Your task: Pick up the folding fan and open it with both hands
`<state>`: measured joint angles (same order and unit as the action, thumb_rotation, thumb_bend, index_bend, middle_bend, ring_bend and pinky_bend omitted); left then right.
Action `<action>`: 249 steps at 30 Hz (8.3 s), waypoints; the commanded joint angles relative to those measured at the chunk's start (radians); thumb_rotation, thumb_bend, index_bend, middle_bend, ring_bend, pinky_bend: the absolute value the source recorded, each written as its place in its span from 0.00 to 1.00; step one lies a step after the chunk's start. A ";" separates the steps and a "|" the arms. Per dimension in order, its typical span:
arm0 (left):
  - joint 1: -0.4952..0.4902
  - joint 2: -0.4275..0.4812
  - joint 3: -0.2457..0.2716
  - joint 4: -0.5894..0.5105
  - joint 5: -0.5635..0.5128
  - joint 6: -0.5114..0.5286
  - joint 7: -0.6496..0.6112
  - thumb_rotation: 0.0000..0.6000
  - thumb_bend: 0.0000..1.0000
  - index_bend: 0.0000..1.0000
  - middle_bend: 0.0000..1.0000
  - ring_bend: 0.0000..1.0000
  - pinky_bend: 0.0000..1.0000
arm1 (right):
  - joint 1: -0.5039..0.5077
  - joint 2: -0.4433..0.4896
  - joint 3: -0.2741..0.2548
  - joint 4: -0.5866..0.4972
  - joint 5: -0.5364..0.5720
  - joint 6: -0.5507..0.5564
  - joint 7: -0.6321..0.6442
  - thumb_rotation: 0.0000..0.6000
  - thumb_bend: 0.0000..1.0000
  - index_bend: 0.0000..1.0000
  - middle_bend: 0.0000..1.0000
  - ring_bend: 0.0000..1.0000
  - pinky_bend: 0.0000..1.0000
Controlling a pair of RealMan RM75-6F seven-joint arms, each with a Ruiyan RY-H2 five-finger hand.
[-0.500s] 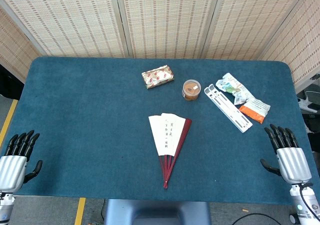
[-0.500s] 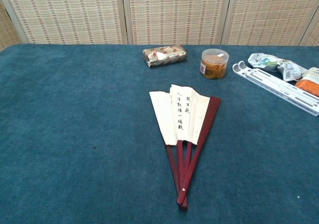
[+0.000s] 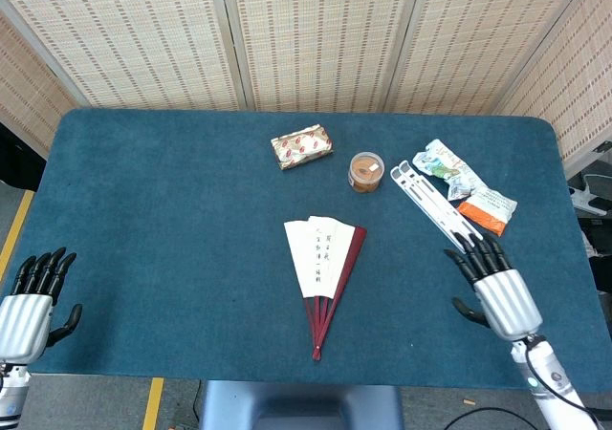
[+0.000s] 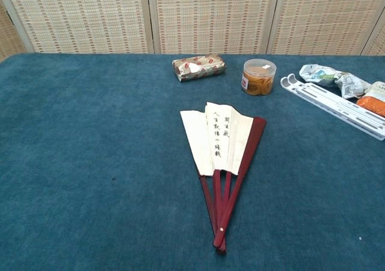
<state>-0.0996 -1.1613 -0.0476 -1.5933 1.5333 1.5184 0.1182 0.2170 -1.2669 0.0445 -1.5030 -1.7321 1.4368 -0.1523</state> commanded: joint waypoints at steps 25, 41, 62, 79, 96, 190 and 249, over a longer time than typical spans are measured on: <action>-0.002 -0.007 -0.010 0.017 -0.046 -0.019 0.028 1.00 0.41 0.00 0.00 0.00 0.03 | 0.343 -0.479 -0.016 0.485 -0.073 -0.236 0.063 1.00 0.16 0.44 0.03 0.00 0.00; -0.003 -0.004 -0.015 0.009 -0.071 -0.030 0.043 1.00 0.41 0.00 0.00 0.00 0.03 | 0.387 -0.598 -0.020 0.628 -0.022 -0.262 0.084 1.00 0.16 0.46 0.03 0.00 0.00; -0.001 0.005 -0.012 0.000 -0.056 -0.021 0.028 1.00 0.41 0.00 0.00 0.00 0.03 | 0.440 -0.637 0.001 0.673 -0.008 -0.147 0.153 1.00 0.65 0.67 0.14 0.00 0.00; -0.125 0.047 -0.005 0.021 0.015 -0.201 -0.422 1.00 0.42 0.00 0.02 0.00 0.09 | 0.561 -0.168 0.246 -0.132 0.291 -0.410 -0.060 1.00 0.65 0.71 0.16 0.00 0.00; -0.278 -0.078 -0.122 -0.064 -0.141 -0.364 -0.752 1.00 0.42 0.22 0.05 0.00 0.09 | 0.796 -0.165 0.395 -0.254 0.772 -0.553 -0.235 1.00 0.65 0.71 0.16 0.00 0.00; -0.328 -0.319 -0.352 -0.012 -0.402 -0.222 -0.490 1.00 0.70 0.71 0.67 0.23 0.04 | 1.030 -0.556 0.492 0.073 0.965 -0.250 -0.452 1.00 0.65 0.70 0.16 0.00 0.00; -0.312 -0.679 -0.070 1.112 -0.097 -0.151 -0.447 1.00 0.41 0.04 0.02 0.00 0.00 | 0.557 -0.626 -0.048 0.400 0.199 -0.064 -0.143 1.00 0.39 0.06 0.06 0.00 0.00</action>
<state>-0.4206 -1.8293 -0.1293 -0.4967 1.4285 1.3788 -0.3244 0.7905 -1.9075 0.0031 -1.0790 -1.5340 1.3880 -0.2657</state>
